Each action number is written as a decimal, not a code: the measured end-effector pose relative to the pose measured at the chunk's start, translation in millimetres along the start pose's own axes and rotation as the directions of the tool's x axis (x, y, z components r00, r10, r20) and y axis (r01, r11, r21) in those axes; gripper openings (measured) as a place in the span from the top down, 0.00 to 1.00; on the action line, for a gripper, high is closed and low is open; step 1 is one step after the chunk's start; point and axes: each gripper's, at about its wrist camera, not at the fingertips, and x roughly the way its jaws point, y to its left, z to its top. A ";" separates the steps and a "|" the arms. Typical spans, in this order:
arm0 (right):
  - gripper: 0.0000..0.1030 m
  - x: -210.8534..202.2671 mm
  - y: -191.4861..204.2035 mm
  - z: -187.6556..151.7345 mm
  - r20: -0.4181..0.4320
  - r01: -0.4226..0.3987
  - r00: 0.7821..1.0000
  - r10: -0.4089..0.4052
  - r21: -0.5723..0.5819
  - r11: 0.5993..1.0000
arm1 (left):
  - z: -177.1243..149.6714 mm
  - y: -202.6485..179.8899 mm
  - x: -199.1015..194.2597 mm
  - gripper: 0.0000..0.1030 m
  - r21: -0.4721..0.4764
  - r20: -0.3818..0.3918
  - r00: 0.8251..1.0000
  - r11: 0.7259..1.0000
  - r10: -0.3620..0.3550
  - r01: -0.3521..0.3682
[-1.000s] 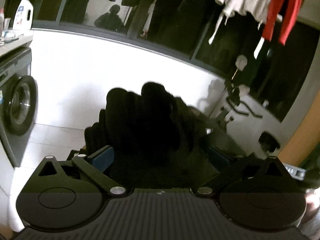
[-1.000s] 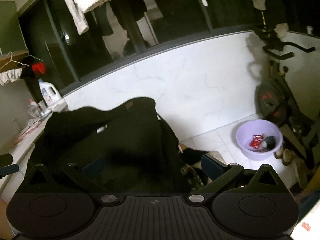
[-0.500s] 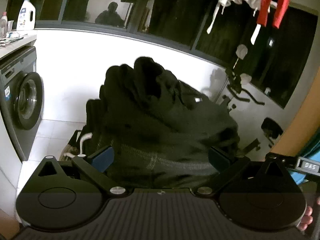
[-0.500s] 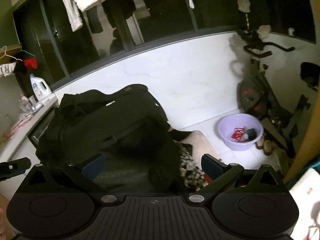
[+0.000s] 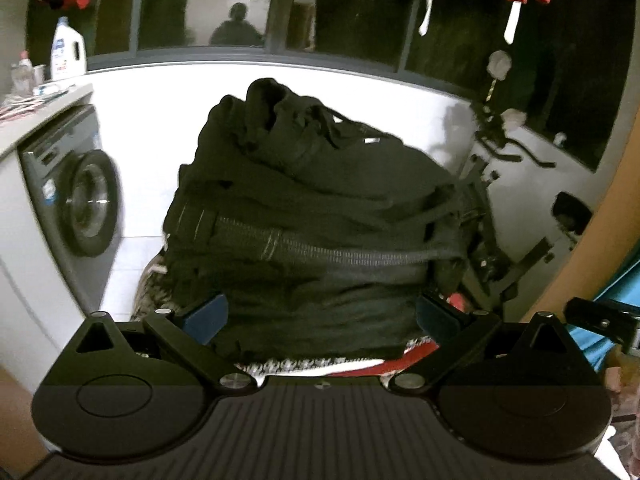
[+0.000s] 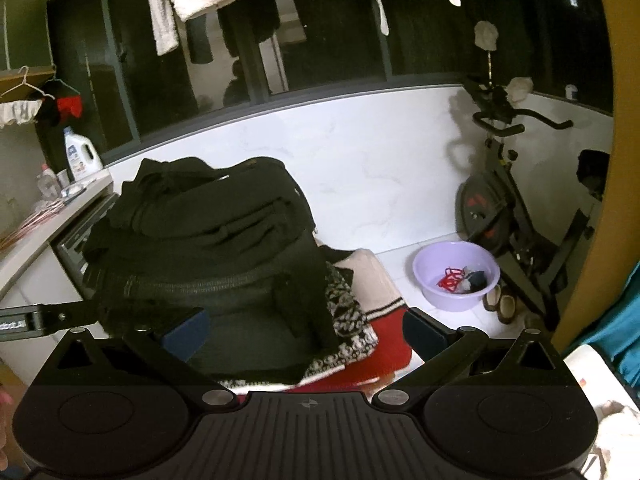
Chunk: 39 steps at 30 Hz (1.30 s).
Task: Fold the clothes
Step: 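Open both grippers and pull them back from the stack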
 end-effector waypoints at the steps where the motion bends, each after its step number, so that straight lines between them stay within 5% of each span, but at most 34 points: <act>1: 0.01 -5.0 -4.9 -3.6 -0.001 -0.011 1.000 0.011 0.001 1.000 | -3.7 -7.2 -3.2 0.01 0.010 0.004 1.000 1.000 0.019 -0.019; 15: 0.01 -67.9 -78.1 -43.3 -0.079 -0.118 0.990 0.116 -0.018 0.993 | -61.8 -85.4 -50.6 0.00 -0.036 -0.032 0.983 0.983 0.178 -0.179; 26: 0.01 -108.9 -80.3 -87.9 -0.137 -0.162 0.980 0.146 -0.113 0.980 | -114.8 -105.5 -92.3 0.00 -0.064 -0.063 0.960 0.959 0.272 -0.276; 39: 0.01 -160.9 -64.4 -139.5 -0.172 -0.135 0.979 0.111 -0.134 0.982 | -152.2 -111.7 -125.6 0.00 0.006 -0.078 0.970 0.973 0.229 -0.229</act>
